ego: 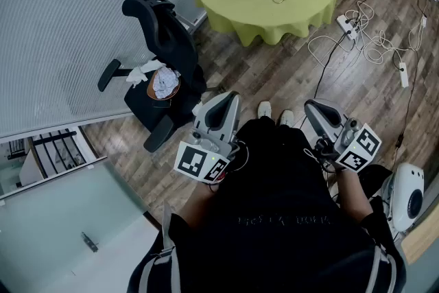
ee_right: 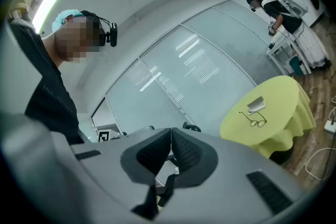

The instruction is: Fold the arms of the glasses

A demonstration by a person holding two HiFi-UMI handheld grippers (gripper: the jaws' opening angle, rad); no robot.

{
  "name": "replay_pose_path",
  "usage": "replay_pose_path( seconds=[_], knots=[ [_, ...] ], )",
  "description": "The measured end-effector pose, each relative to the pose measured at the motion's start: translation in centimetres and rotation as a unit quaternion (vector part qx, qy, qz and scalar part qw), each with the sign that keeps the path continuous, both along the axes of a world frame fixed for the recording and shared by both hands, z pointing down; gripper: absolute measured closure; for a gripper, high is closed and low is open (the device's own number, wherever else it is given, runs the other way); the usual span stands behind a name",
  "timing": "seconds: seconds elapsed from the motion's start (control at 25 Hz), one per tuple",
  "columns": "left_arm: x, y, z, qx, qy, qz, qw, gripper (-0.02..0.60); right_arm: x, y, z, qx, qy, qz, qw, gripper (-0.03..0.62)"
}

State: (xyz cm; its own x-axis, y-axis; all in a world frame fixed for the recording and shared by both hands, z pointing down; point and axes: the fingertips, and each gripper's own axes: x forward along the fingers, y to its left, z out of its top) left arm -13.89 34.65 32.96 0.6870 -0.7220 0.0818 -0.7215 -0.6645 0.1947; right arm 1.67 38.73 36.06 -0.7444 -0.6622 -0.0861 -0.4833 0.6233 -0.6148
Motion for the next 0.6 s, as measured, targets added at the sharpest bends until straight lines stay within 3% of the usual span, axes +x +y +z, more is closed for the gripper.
replay_pose_path(
  seconds=[0.2,0.36,0.6],
  knots=[
    [1.9,0.7,-0.4,0.022,-0.01,0.026,0.9994,0.563,0.7,1.2,-0.7,0.02,0.031,0.024,0.999,0.563],
    [3.7,1.1,-1.5,0.059,-0.03,0.051,0.9965,0.563,1.1,1.5,-1.8,0.066,0.071,0.039,0.995,0.563],
    [4.8,1.8,-1.6,0.066,-0.051,0.042,0.9956,0.563,1.0,2.2,-3.3,0.124,0.103,0.027,0.987,0.563]
  ],
)
